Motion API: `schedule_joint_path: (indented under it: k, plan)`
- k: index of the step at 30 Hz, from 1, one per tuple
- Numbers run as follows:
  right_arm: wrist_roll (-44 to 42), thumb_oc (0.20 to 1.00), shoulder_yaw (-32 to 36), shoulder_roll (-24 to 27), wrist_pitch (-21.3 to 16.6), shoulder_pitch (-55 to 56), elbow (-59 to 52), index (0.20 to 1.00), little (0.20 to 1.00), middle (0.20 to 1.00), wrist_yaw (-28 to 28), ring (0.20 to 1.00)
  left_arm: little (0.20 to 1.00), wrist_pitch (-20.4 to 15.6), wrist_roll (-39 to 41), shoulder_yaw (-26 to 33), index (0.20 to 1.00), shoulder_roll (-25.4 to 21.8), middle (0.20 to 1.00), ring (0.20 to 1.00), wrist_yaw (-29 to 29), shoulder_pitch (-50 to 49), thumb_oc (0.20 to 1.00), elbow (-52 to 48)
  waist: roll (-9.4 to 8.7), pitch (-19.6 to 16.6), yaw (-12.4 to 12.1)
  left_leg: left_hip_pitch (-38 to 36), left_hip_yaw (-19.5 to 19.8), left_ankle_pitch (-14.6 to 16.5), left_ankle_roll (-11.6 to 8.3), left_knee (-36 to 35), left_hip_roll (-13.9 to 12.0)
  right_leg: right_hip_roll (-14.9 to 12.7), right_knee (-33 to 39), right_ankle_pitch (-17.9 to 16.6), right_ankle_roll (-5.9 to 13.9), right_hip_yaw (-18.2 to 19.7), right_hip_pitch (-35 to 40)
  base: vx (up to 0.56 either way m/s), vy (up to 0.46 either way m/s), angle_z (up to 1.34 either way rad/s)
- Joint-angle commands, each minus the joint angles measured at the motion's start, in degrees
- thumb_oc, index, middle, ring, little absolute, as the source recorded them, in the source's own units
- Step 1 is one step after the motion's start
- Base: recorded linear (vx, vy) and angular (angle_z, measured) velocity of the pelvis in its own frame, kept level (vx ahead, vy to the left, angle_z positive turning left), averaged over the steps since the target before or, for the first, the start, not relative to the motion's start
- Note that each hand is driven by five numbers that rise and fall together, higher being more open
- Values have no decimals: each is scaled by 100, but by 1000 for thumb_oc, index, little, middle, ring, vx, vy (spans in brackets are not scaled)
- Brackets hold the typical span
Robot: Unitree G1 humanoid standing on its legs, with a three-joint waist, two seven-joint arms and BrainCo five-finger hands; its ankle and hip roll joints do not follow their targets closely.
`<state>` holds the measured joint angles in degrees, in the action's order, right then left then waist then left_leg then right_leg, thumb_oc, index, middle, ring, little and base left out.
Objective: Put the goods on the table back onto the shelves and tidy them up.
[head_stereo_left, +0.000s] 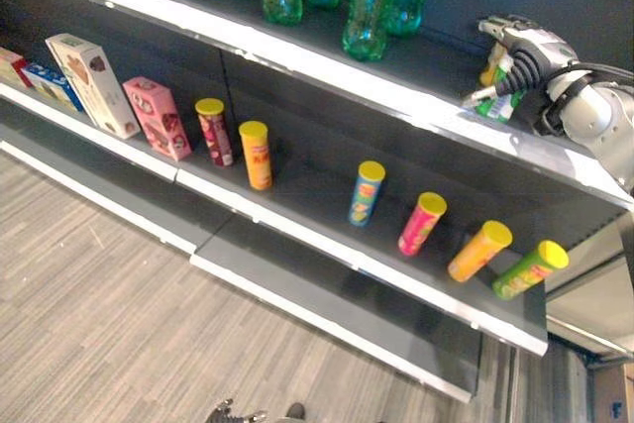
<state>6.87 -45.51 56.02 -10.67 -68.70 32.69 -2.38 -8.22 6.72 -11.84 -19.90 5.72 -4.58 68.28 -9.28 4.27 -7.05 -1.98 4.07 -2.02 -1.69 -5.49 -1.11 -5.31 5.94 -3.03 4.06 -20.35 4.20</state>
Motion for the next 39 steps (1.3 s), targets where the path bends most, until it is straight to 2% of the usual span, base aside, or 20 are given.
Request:
schedule_joint_path:
  k: [1,6,11,12,15,16,17,21,22,25,26,28,29,32,33,34,37,39]
  plan:
    - [171,1000,-439,458,29,-807,245,1000,1000,1000,-202,1000,1000,-77,282,-2,1000,-276,1000,1000,-87,387,1000,149,-133,144,-127,-189,-400,727,-66,49,-32,-19,-94,858,173,104,386,0,0,0]
    - [152,1000,-256,717,18,-840,-197,1000,1000,1000,-377,1000,1000,-50,264,54,1000,-282,1000,1000,-74,391,1000,170,-114,124,-36,-220,-438,751,-53,49,-29,-26,-94,841,184,143,381,0,0,0]
    - [153,1000,469,1182,-55,-421,-1353,1000,1000,1000,-656,1000,1000,-8,229,211,1000,-248,1000,1000,-52,422,1000,206,-79,100,116,-266,-522,791,-37,49,-35,-34,-94,816,197,217,369,4,31,-2]
    - [263,1000,1268,1479,-154,173,-2196,1000,1000,1000,-849,1000,1000,19,149,350,1000,-189,1000,1000,-20,412,1000,231,-40,77,240,-293,-572,834,-14,49,-29,-38,-94,797,213,281,356,16,64,-7]
    - [270,1000,2302,1627,-304,1014,-3068,1000,1000,1000,-1003,1000,1000,35,48,466,1000,-72,1000,1000,-14,397,1000,244,37,59,392,-322,-654,876,24,49,-14,-51,-94,758,240,389,322,14,66,-8]
    - [280,1000,2476,1632,-293,1191,-3133,1000,1000,1000,-987,1000,1000,35,46,440,1000,-110,1000,1000,-14,400,1000,244,2,54,357,-321,-660,877,25,49,-15,-50,-94,756,241,395,317,-1,120,-37]
    - [250,1000,3493,1627,-379,2217,-3770,1000,1000,1000,-1021,1000,1000,58,-52,504,1000,-51,1000,1000,14,416,1000,254,32,41,496,-338,-750,911,76,49,4,-70,-94,699,280,528,265,-10,138,-39]
    - [67,1000,4724,1450,-467,3605,-4247,1000,1000,1000,-970,1000,1000,67,-183,542,1000,-23,1000,1000,26,446,1000,260,44,39,693,-370,-948,975,169,49,49,-106,-94,537,361,805,147,-11,166,-45]
    - [-17,1000,5341,1320,-496,4308,-4372,1000,1000,1000,-996,1000,1000,56,-272,529,1000,4,1000,1000,28,466,1000,256,49,60,829,-392,-1086,1003,225,49,73,-123,-94,427,404,973,86,-9,230,-58]
    - [39,1000,6011,1200,-468,5044,-4391,1000,1000,1000,-1096,1000,1000,34,-426,457,1000,27,1000,1000,10,542,1000,222,73,163,1049,-416,-1296,1048,314,49,92,-138,-311,294,486,1301,-156,-31,182,-44]
    - [38,1000,6049,1196,-468,5080,-4403,1000,1000,1000,-1094,1000,1000,34,-426,445,1000,22,1000,1000,10,550,1000,224,66,159,1026,-402,-1308,1037,317,49,96,-141,-309,280,485,1313,-175,-118,151,-81]
    - [135,1000,6374,1089,-394,5524,-4384,1000,1000,1000,-1138,1000,1000,35,-532,372,1000,-72,1000,1000,10,717,1000,183,19,329,1268,-349,-1723,1060,417,49,41,-66,-568,14,602,1786,-651,-179,161,-163]
    - [102,1000,6449,1050,-402,5667,-4383,1000,1000,1000,-1150,1000,1000,48,-580,382,1000,-133,1000,1000,-10,727,1000,194,10,377,1337,-378,-1981,1075,441,49,-37,-49,-623,-25,625,1808,-747,-140,80,-170]
    - [122,1000,6538,1208,-362,5778,-4337,1000,1000,1000,-1127,1000,1000,108,-572,468,1000,-224,1000,1000,-63,749,1000,184,109,364,1400,-419,-2481,1107,435,49,-228,-253,-739,94,510,1371,-649,-64,-1,-136]
    - [151,1000,6581,1331,-341,5793,-4287,1000,1000,1000,-1152,1000,1000,113,-544,506,1000,-249,1000,1000,-80,736,1000,180,152,303,1405,-451,-2572,1187,421,49,-289,-369,-826,120,536,1235,-545,4,-15,-159]
    - [150,1000,6581,1336,-344,5795,-4283,1000,1000,1000,-1155,1000,1000,113,-543,503,1000,-246,1000,1000,-81,735,1000,180,155,301,1398,-453,-2578,1190,421,49,-289,-368,-824,119,537,1240,-546,25,-91,-93]
    - [183,1000,6825,1462,-247,6042,-4156,1000,1000,1000,-1146,1000,1000,126,-523,559,1000,-261,1000,1000,-114,730,1000,218,56,63,1428,-429,-2813,1224,390,49,-288,-576,-692,-272,691,1139,-306,36,-165,-50]
    - [229,1000,7010,1497,-180,6274,-4130,1000,1000,1000,-1129,1000,1000,136,-501,627,1000,-270,1000,1000,-103,721,1000,237,-48,-30,1419,-433,-2962,1199,338,49,-289,-560,-314,-387,817,1094,-165,29,-253,-34]
